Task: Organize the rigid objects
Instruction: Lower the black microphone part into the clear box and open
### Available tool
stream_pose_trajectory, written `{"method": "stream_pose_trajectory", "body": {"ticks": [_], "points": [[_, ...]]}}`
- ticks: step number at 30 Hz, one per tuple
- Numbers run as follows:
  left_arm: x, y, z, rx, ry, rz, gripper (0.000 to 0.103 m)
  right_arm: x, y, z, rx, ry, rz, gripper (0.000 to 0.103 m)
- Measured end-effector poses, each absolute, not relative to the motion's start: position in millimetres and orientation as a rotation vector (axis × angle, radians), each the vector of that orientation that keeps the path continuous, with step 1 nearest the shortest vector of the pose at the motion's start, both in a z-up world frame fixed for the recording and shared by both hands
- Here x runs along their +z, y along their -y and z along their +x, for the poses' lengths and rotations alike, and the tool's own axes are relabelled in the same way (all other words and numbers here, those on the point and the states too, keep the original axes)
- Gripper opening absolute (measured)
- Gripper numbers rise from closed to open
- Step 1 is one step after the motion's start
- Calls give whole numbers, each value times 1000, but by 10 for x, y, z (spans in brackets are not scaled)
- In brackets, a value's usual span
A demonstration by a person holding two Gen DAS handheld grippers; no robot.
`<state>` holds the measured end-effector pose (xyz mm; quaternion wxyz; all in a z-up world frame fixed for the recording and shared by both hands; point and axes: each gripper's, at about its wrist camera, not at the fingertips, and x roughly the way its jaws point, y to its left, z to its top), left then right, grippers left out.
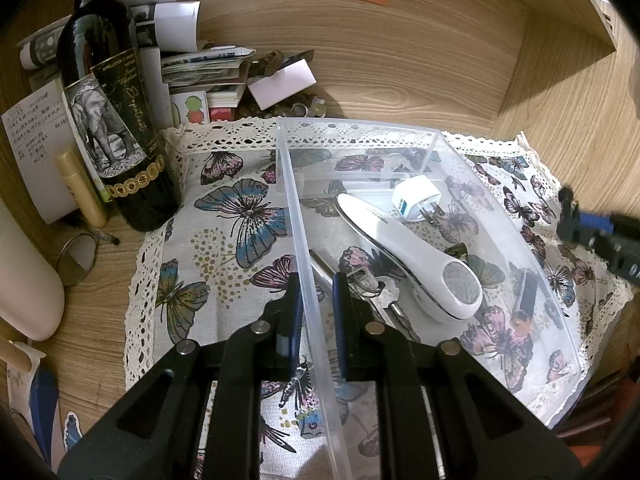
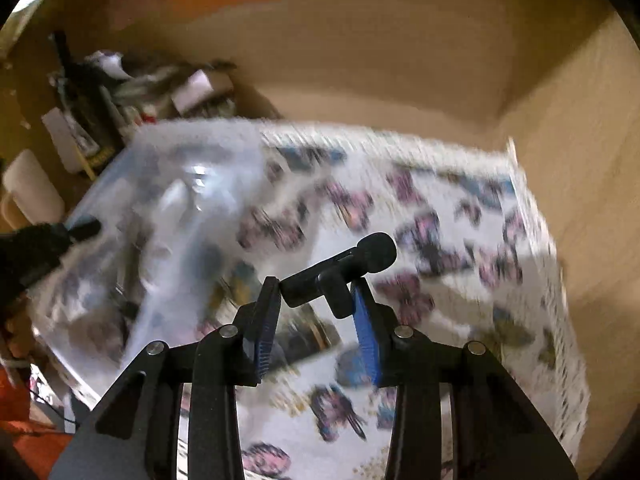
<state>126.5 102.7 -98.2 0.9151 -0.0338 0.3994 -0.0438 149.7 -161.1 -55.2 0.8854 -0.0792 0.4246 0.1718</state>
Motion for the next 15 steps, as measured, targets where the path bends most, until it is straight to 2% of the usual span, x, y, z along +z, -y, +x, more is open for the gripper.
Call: {"method": "stream_pose_trajectory", "body": {"ticks": [7,15], "points": [[-982,-1034,1265,-91,-822,-72,13,-325,1062,1500,501,-796,-248,33],[-984,-1041,1261,-92,-822,-75,13,-502,493,1465,622,-827,-373,33]]}}
